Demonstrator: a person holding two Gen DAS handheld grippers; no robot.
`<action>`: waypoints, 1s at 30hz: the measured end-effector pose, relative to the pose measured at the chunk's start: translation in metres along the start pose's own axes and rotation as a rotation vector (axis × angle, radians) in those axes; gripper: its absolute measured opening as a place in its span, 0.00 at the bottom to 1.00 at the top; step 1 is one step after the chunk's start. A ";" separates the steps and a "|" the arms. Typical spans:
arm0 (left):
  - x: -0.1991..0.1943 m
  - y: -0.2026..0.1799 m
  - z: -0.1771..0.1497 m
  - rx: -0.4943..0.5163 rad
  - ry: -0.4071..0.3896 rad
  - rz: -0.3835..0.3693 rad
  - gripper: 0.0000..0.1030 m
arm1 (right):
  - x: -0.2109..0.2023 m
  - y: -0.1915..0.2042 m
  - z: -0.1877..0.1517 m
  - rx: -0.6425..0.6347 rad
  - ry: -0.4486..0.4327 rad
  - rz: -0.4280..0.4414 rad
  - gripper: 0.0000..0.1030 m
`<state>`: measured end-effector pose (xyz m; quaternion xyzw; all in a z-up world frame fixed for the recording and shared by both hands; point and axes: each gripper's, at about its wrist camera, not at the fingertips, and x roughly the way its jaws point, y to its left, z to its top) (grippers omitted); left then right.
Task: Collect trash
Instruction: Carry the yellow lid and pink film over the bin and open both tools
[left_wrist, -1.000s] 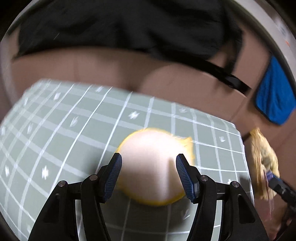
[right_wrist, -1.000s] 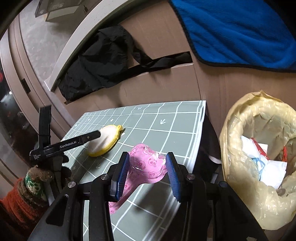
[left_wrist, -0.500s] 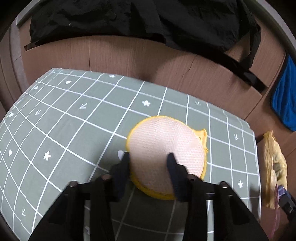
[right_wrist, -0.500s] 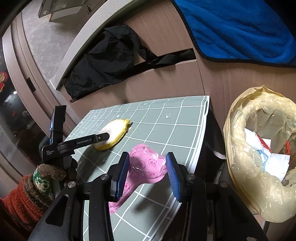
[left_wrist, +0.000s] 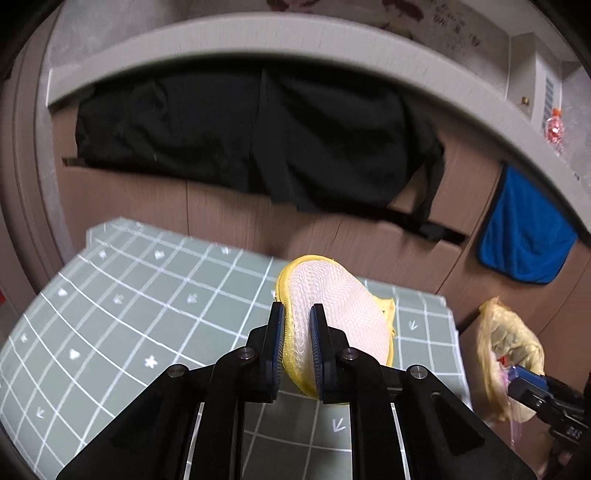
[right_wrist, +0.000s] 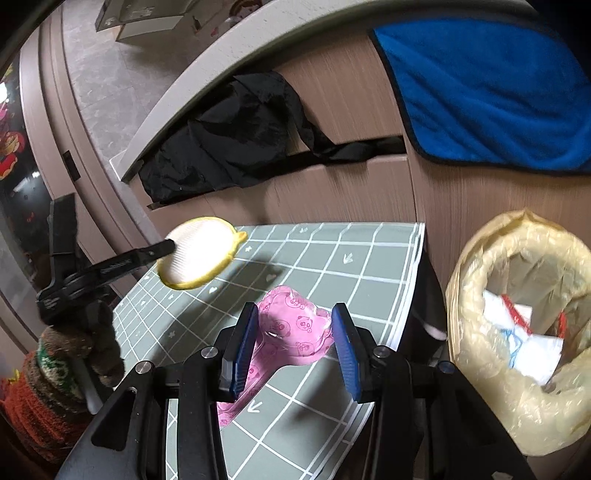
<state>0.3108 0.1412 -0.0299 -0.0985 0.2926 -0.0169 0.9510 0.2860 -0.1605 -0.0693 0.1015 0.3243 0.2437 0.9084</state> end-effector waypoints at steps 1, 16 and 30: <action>-0.005 -0.001 0.002 0.001 -0.009 -0.005 0.14 | -0.002 0.003 0.004 -0.015 -0.007 -0.001 0.37; -0.087 -0.053 0.039 0.101 -0.237 -0.027 0.14 | -0.057 0.045 0.069 -0.226 -0.188 -0.049 0.37; -0.087 -0.163 0.036 0.181 -0.243 -0.235 0.14 | -0.142 -0.004 0.083 -0.240 -0.323 -0.217 0.37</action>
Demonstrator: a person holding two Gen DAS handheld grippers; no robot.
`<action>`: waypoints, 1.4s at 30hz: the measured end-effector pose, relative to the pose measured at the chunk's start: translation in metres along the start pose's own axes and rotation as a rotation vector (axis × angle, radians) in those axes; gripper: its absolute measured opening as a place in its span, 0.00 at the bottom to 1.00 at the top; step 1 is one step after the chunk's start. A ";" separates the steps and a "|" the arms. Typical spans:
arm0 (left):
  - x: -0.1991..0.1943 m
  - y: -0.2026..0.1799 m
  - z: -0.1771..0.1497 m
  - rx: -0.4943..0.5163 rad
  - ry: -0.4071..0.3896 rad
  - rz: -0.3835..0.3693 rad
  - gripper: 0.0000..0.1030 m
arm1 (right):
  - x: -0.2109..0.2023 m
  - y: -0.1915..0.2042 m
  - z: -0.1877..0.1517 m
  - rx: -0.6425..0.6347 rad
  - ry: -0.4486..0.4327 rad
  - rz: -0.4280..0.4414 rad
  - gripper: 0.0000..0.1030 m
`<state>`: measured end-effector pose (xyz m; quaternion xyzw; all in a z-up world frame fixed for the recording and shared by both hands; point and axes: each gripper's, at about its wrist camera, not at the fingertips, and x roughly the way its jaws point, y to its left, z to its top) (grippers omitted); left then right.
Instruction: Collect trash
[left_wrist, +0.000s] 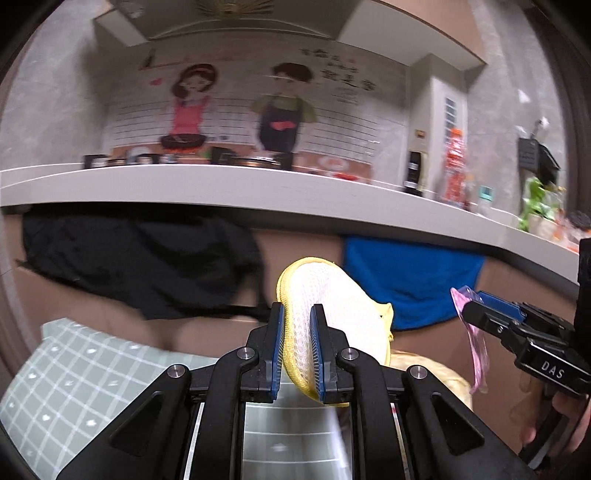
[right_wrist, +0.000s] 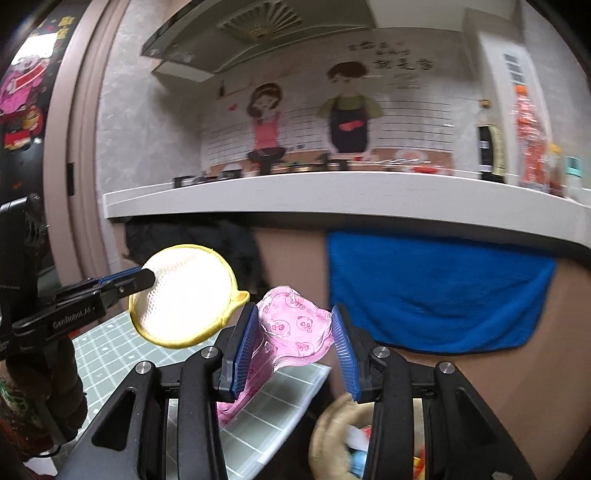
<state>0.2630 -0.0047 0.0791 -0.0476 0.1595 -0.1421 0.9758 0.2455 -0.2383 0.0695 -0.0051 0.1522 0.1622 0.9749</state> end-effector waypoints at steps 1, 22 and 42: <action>0.005 -0.010 -0.001 0.004 0.006 -0.021 0.14 | -0.004 -0.008 -0.001 0.005 -0.001 -0.017 0.37; 0.094 -0.103 -0.039 -0.001 0.171 -0.193 0.14 | -0.024 -0.116 -0.033 0.116 0.045 -0.171 0.37; 0.158 -0.098 -0.070 -0.079 0.336 -0.305 0.67 | 0.016 -0.137 -0.079 0.175 0.134 -0.208 0.41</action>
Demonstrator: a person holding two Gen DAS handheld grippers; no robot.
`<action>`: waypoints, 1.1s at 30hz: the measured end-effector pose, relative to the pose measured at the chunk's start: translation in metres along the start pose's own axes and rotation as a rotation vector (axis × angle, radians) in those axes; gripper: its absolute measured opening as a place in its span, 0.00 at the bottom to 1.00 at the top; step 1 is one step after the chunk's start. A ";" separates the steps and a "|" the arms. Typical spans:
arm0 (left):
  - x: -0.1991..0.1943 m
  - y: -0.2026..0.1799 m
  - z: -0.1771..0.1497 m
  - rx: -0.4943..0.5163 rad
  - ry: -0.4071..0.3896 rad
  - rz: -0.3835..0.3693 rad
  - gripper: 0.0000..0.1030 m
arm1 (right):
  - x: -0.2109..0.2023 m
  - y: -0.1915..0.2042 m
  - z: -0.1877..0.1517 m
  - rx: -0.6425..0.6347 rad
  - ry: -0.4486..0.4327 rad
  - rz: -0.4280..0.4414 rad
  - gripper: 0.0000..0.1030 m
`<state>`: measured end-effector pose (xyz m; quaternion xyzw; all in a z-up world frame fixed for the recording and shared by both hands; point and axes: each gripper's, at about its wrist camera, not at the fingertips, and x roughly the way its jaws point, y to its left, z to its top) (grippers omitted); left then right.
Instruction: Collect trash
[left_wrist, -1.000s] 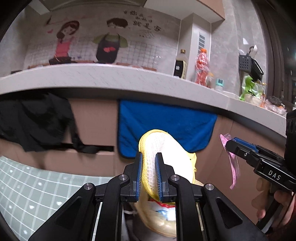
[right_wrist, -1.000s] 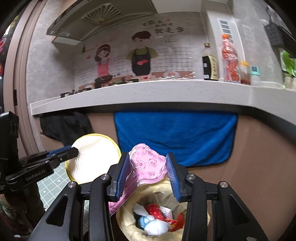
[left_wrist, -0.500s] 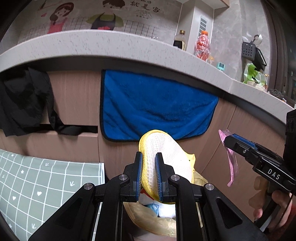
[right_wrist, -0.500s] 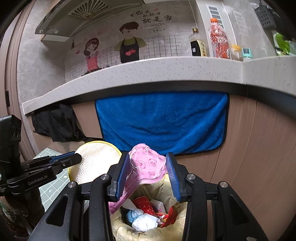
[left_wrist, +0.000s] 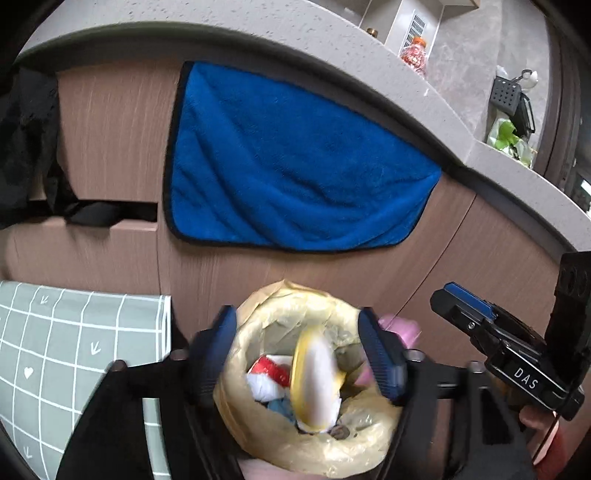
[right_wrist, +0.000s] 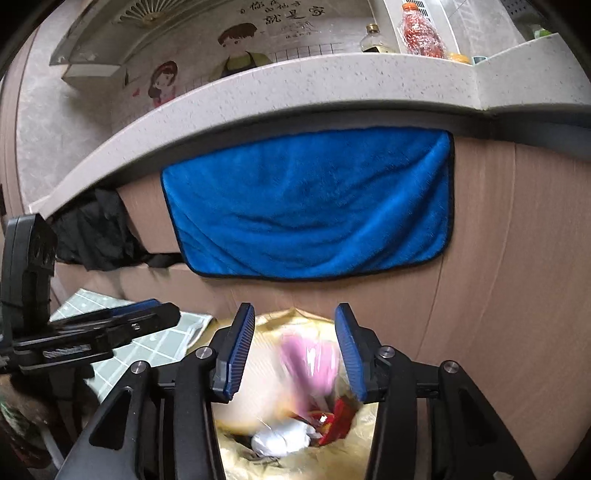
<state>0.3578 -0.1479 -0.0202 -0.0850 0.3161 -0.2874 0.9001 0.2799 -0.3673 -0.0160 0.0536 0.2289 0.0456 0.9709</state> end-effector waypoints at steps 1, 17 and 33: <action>-0.004 0.000 -0.002 -0.004 -0.004 0.015 0.67 | 0.000 0.000 -0.002 0.002 0.005 -0.004 0.41; -0.156 -0.024 -0.093 0.071 -0.123 0.371 0.67 | -0.098 0.058 -0.059 0.010 0.022 0.122 0.48; -0.287 -0.070 -0.206 0.109 -0.190 0.558 0.67 | -0.222 0.152 -0.146 -0.141 -0.050 0.061 0.48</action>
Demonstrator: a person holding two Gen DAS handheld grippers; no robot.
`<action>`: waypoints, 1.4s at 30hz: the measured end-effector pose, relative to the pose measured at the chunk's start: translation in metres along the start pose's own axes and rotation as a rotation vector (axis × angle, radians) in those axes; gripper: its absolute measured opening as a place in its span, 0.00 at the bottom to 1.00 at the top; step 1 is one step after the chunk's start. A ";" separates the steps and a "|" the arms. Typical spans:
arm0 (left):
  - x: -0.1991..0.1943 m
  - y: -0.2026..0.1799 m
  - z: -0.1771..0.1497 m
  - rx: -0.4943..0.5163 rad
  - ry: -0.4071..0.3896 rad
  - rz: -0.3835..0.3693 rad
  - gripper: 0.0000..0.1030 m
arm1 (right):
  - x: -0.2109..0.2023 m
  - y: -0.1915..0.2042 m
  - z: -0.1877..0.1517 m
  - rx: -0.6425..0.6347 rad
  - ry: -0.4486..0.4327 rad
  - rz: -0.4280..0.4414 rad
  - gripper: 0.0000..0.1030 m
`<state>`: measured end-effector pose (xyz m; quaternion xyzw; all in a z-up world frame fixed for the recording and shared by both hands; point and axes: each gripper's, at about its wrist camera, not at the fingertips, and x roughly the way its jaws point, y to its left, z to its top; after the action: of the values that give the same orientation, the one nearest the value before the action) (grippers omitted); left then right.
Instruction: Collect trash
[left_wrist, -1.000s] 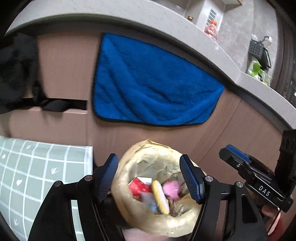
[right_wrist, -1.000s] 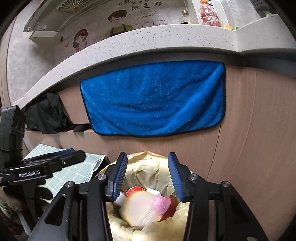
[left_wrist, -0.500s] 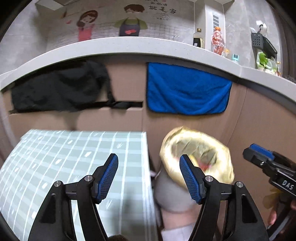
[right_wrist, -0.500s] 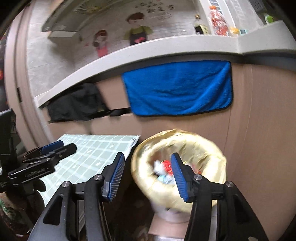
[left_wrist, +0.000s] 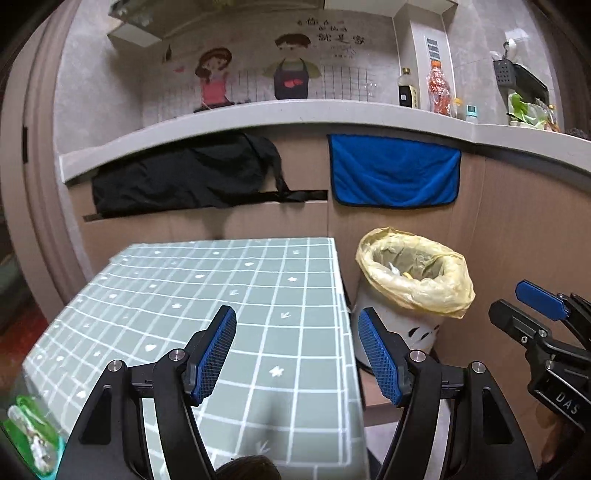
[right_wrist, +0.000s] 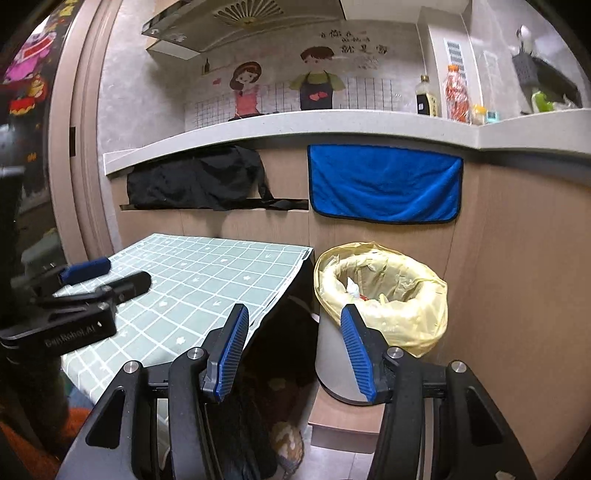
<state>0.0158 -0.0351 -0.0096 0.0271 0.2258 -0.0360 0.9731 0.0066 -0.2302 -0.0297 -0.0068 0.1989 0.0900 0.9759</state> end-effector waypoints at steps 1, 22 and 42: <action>-0.008 0.002 -0.002 -0.002 -0.015 0.016 0.67 | -0.004 0.002 -0.002 0.000 -0.007 -0.003 0.48; -0.049 0.012 -0.004 -0.040 -0.112 0.062 0.67 | -0.029 0.018 -0.004 0.018 -0.053 0.019 0.48; -0.050 0.008 -0.002 -0.017 -0.122 0.038 0.67 | -0.047 0.018 0.000 0.021 -0.088 -0.027 0.48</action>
<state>-0.0294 -0.0239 0.0109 0.0207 0.1657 -0.0172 0.9858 -0.0387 -0.2205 -0.0109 0.0046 0.1564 0.0747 0.9849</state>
